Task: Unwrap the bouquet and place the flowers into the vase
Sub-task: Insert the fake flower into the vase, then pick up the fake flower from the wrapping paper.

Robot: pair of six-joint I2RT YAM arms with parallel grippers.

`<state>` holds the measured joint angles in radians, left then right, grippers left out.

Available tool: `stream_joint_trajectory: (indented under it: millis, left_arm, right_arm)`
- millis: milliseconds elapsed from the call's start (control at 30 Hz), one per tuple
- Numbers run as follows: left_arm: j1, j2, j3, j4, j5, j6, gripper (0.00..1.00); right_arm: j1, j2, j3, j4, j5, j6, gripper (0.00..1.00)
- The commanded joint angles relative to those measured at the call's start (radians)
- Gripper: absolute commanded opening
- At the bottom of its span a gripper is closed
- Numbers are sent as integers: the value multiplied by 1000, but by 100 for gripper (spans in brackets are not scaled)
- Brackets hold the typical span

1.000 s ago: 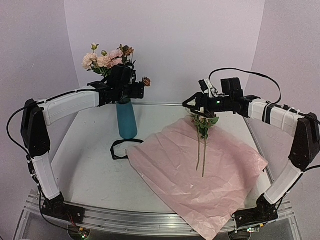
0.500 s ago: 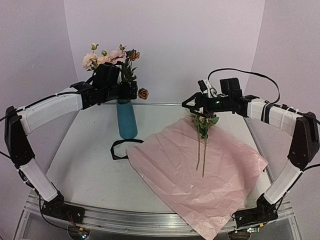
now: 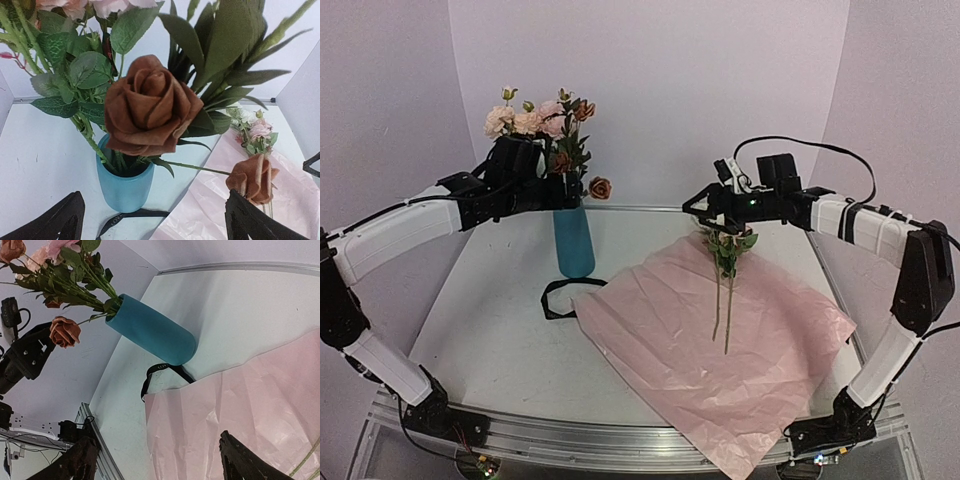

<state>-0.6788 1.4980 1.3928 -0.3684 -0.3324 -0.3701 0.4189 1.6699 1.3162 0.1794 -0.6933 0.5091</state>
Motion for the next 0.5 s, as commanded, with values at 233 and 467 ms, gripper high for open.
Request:
stream_joint_trajectory:
  millis: [233,467]
  left_arm:
    - [4,-184,-65,-121,-13,-94,99]
    - [4,-262,-99,-126,54,-195,100]
  right_arm:
    - [-31,2,20,-56,118,-7,86]
    - [-63,14,28,-207,329,-15,77]
